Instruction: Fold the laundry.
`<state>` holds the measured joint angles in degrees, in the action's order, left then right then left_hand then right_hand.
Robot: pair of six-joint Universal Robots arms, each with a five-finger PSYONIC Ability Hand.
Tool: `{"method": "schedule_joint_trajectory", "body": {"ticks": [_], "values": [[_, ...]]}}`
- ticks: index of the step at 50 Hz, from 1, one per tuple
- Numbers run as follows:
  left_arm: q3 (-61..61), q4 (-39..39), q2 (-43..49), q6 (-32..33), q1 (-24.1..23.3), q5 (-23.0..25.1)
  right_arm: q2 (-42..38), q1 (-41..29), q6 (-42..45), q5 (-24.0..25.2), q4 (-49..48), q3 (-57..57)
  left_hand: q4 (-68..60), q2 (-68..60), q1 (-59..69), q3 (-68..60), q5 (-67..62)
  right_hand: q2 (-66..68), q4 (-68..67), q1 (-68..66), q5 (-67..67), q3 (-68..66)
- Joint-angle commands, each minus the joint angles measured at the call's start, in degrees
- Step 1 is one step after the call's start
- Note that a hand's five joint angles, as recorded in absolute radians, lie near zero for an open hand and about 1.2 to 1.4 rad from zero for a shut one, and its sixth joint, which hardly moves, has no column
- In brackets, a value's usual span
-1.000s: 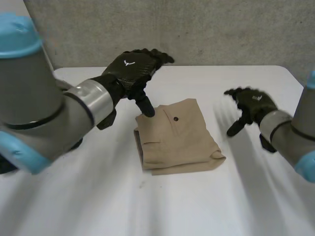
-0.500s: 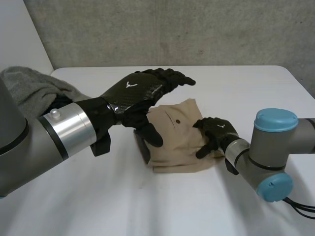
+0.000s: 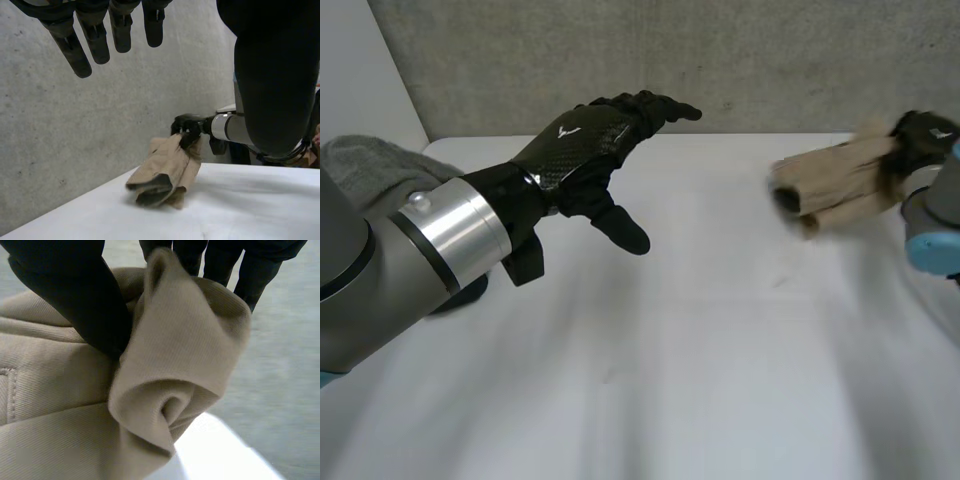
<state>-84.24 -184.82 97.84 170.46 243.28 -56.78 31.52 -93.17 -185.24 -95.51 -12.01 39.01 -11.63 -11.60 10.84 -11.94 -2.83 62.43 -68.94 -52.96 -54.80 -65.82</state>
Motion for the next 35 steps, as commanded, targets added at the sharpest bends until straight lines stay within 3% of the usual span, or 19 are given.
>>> {"method": "schedule_joint_trajectory", "body": {"ticks": [1, 7, 8, 10, 17, 20, 23, 25, 29, 32, 35], "values": [[0.6, -0.2, 0.2, -0.7, -1.0, -1.2, -13.0, 5.9, 1.7, -2.5, 3.9, -21.3, 1.6, 1.6, -0.8, 1.9, 2.8, 17.6, -11.1, -27.0, -15.2, -14.2], [0.2, -0.3, 0.4, -0.4, -1.8, -1.3, -18.7, 8.2, 3.1, 1.4, 6.6, -26.2, 1.6, 1.6, -0.8, 1.9, 2.8, 17.6, -11.1, -27.0, -15.2, -14.2], [0.3, -0.3, 0.5, -0.4, -1.9, -1.3, -18.7, 8.4, 3.1, 1.7, 6.9, -25.8, 1.6, 1.6, -0.8, 1.9, 2.8, 10.4, -3.9, -19.9, -8.0, -7.0], [0.6, -0.3, 0.9, -0.4, -2.0, -1.3, -18.6, 8.8, 3.1, 2.1, 7.3, -25.1, 1.6, 1.6, -0.8, 1.9, 2.8, -52.4, 58.9, 43.0, 54.8, 55.8], [0.7, -0.3, 1.0, -0.7, -2.2, -1.5, -14.6, 11.6, 10.1, -2.3, 7.2, -19.9, 1.6, 1.6, -0.8, 1.9, 2.8, -52.4, 58.9, 43.0, 54.8, 55.8], [0.7, -0.3, 1.0, -0.7, -2.4, -1.7, -11.2, 11.5, 18.0, -7.1, 3.2, -15.5, 1.6, 1.6, -0.8, 1.9, 2.8, -52.4, 58.9, 43.0, 54.8, 55.8], [0.7, -0.3, 0.7, -0.7, -2.5, -1.9, -6.4, 10.2, 22.5, -7.3, -4.5, -8.1, 1.6, 1.6, -0.8, 1.9, 2.8, -52.4, 58.9, 43.0, 54.8, 55.8], [0.7, -0.3, 0.6, -0.7, -2.5, -2.5, -3.1, 9.3, 22.7, -5.5, -8.3, -2.9, 1.6, 1.6, -0.8, 1.9, 2.8, -52.4, 58.9, 43.0, 54.8, 55.8], [0.7, -0.3, 0.1, -0.7, -1.9, -4.0, 7.1, 6.4, 23.0, 2.8, -18.0, 13.5, 1.6, 1.6, -0.8, 1.9, 2.8, -52.4, 58.9, 43.0, 54.8, 55.8], [0.8, -0.3, -0.5, -0.8, -1.0, -6.1, 17.7, 3.5, 22.6, 13.0, -32.5, 30.4, 1.6, 1.6, -0.8, 1.9, 2.8, -52.4, 58.9, 43.0, 54.8, 55.8], [1.3, -0.7, -1.4, -0.7, 1.0, -9.6, 25.2, 0.5, 21.4, 19.5, -39.1, 41.8, 1.6, 1.6, -0.8, 1.9, 2.8, -52.4, 58.9, 43.0, 54.8, 55.8]]}}
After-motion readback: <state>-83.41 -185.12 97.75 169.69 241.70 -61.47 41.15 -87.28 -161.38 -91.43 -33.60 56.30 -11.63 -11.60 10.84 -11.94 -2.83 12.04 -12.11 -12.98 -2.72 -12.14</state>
